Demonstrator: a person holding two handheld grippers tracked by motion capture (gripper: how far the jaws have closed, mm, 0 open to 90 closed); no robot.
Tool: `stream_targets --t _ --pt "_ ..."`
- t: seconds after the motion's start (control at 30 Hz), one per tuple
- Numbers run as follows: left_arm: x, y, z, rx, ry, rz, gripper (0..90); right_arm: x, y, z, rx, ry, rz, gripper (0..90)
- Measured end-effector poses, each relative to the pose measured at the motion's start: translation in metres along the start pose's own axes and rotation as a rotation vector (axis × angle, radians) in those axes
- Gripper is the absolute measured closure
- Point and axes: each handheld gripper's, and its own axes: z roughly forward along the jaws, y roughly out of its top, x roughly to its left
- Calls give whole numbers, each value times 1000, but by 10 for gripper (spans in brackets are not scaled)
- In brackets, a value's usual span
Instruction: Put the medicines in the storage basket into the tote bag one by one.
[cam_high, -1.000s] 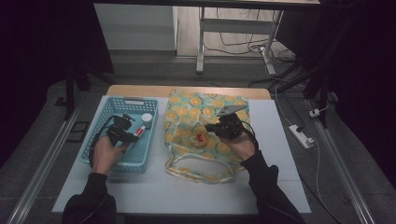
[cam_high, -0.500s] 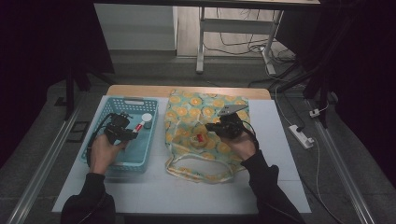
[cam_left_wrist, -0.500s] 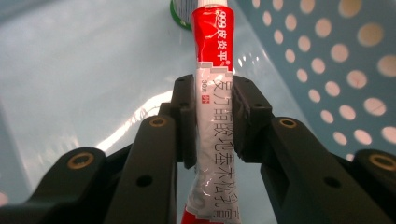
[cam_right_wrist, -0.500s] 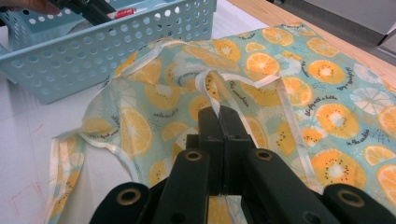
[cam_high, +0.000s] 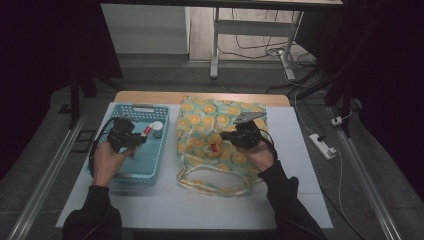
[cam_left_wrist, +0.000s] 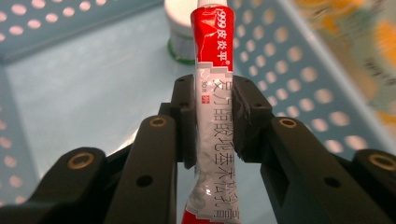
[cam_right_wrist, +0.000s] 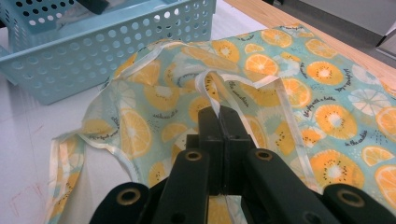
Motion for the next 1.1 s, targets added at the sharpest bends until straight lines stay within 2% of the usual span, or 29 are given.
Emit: stream_targets --t 0.23,0.5,0.6,0.8,1.1 --pt "-9 6 -11 -35 -47 3 724 0 0 0 -3 -2 0 897" --pt "-29 15 -21 -33 -90 27 725 0 0 -1 -6 -2 -1 897" --pt "-37 17 -23 -34 -100 50 725 0 0 -1 -6 -2 0 897" --pt "-55 23 -27 -35 -148 94 725 0 0 -1 -6 -4 -1 898" --pt "-86 30 -19 -2 -225 177 725 -1 0 -1 -6 -5 1 898"
